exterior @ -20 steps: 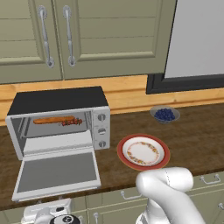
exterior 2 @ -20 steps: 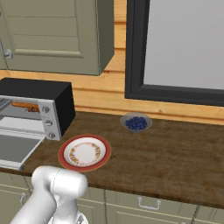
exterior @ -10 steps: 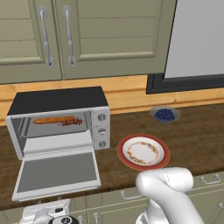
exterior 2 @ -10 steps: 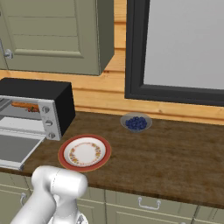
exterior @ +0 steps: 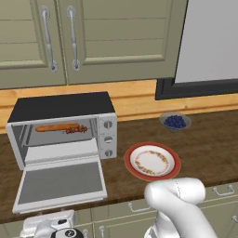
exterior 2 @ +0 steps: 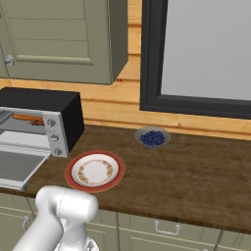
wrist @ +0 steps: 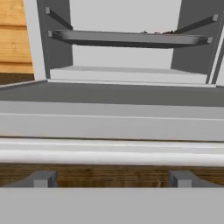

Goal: Pick up the kebab skewer and baguette bread, and place them inside the toaster oven. Close the toaster oven door and start by setting the timer.

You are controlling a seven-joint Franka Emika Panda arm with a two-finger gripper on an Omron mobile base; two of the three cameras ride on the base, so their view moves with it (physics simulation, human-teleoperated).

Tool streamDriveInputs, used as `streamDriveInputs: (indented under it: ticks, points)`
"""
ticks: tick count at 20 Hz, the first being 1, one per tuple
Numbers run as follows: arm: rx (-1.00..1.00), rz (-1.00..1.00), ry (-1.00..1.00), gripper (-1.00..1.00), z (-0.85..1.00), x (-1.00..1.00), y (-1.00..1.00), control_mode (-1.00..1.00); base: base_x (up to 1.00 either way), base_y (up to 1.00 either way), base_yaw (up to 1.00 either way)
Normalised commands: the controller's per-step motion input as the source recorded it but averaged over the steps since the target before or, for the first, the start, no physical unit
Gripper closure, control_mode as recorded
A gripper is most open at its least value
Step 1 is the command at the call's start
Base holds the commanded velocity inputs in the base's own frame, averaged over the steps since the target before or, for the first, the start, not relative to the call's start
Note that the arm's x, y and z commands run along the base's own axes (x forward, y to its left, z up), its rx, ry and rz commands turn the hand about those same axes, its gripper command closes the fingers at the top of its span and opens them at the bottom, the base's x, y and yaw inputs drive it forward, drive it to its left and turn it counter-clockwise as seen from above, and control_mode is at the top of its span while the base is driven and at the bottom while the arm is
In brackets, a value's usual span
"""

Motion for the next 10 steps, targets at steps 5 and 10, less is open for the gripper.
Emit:
streamDriveInputs:
  ticks: [5, 10]
  points:
    - [0.00, 0.00, 0.00, -1.00, 0.19, 0.10, 0.00, -1.00, 0.00, 0.00, 0.00]
    - [0.00, 0.00, 0.00, -1.00, 0.19, 0.23, 0.00, -1.00, 0.00, 0.00, 0.00]
